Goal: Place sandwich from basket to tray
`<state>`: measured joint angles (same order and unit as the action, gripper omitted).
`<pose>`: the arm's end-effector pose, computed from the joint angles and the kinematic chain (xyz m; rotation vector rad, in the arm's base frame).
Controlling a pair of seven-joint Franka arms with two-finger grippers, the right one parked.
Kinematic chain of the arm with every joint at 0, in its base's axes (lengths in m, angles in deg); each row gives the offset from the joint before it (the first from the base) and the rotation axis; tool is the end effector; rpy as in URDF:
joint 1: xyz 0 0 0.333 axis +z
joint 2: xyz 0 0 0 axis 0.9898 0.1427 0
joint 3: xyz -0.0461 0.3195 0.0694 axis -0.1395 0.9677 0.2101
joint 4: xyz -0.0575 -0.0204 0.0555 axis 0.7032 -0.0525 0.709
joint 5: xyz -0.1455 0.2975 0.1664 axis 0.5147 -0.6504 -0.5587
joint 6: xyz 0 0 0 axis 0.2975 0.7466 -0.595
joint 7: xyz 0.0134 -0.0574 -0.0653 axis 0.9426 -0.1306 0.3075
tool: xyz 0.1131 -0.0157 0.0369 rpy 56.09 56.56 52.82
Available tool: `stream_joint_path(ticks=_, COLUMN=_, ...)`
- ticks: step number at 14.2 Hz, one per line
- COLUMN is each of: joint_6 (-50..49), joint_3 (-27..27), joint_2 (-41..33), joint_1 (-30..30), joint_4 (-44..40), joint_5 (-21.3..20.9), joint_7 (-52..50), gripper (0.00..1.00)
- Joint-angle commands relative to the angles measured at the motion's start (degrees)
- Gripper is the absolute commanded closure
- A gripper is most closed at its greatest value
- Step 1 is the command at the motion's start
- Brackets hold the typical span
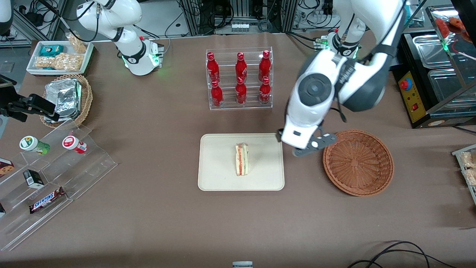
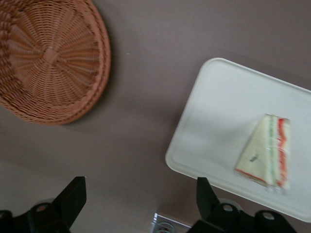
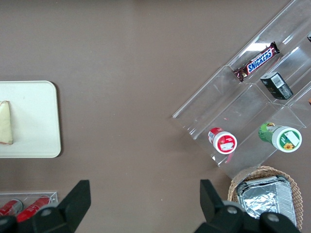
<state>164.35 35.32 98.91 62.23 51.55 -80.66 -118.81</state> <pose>0.5549 -0.2996 0.4507 -2.9691 -0.5210 0.1682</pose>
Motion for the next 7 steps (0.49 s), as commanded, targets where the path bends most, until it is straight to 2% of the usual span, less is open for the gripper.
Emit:
stream_joint_path(ticks=1, joint_6=-0.96, joint_3=-0.52, joint_2=-7.31, joint_1=5.13, joint_4=8.20, joint_5=-0.29, joint_7=5.47, gripper=0.00)
stream_joint_path(ticks=5, joint_6=-2.10, joint_3=-0.43, joint_2=-16.62, joint_1=12.35, joint_4=17.61, joint_5=0.06, joint_7=19.18, gripper=0.00)
stream_joint_path(ticks=7, joint_6=-5.77, joint_3=-0.43, joint_2=-19.36, joint_1=15.33, joint_4=18.24, joint_5=0.24, joint_7=26.47, gripper=0.00)
